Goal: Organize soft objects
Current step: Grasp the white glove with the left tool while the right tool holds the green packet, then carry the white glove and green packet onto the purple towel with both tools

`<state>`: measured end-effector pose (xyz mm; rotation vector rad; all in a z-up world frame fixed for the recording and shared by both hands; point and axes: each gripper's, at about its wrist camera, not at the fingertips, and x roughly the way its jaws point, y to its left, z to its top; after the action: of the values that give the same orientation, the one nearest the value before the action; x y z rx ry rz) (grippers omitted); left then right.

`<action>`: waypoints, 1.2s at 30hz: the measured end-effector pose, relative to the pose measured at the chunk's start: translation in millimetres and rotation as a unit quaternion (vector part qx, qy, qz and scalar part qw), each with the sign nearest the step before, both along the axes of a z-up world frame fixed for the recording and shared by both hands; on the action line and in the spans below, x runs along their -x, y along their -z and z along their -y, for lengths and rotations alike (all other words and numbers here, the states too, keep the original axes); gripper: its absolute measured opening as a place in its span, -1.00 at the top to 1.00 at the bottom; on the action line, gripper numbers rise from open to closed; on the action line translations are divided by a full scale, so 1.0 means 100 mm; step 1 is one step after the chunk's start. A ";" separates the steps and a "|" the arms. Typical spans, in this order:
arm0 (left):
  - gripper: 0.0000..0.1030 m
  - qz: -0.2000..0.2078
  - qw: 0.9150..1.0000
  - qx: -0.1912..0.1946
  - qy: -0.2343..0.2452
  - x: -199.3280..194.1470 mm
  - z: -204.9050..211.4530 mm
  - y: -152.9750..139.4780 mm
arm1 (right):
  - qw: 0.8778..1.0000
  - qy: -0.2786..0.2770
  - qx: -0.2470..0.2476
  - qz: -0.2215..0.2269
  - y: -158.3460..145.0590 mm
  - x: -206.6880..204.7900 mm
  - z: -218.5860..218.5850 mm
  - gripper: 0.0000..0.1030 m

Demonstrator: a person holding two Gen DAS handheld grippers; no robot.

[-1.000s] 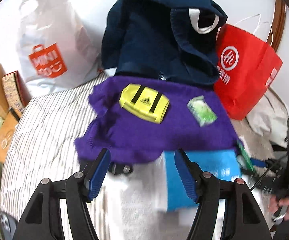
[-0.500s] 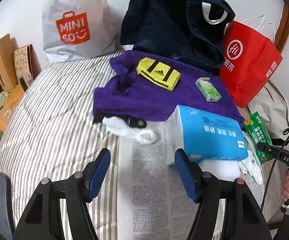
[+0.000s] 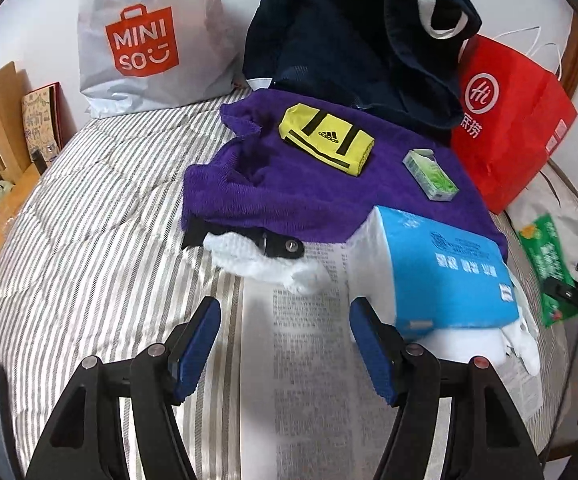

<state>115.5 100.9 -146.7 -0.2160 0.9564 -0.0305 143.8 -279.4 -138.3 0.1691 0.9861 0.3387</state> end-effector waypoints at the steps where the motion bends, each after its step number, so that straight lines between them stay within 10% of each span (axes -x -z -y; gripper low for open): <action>1: -0.27 0.000 1.000 -0.001 0.002 -0.04 0.01 0.02 | 1.000 0.001 0.000 0.002 -0.03 0.02 0.01 0.86; 10: -0.27 0.016 0.999 -0.036 0.017 -0.27 0.13 0.24 | 1.000 0.011 -0.008 -0.005 -0.09 0.20 0.09 0.86; 23: 0.51 0.022 0.999 -0.006 0.049 -0.22 0.13 0.26 | 0.999 0.031 -0.015 -0.022 0.02 0.33 0.14 0.86; 36: 0.55 0.052 0.997 0.013 0.054 0.02 0.06 -0.10 | 1.000 0.018 -0.021 -0.008 -0.13 0.47 0.05 0.86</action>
<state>113.1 94.6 -137.2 -0.1851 0.8644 -0.1527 96.4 -284.1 -125.6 0.2289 0.9914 0.3253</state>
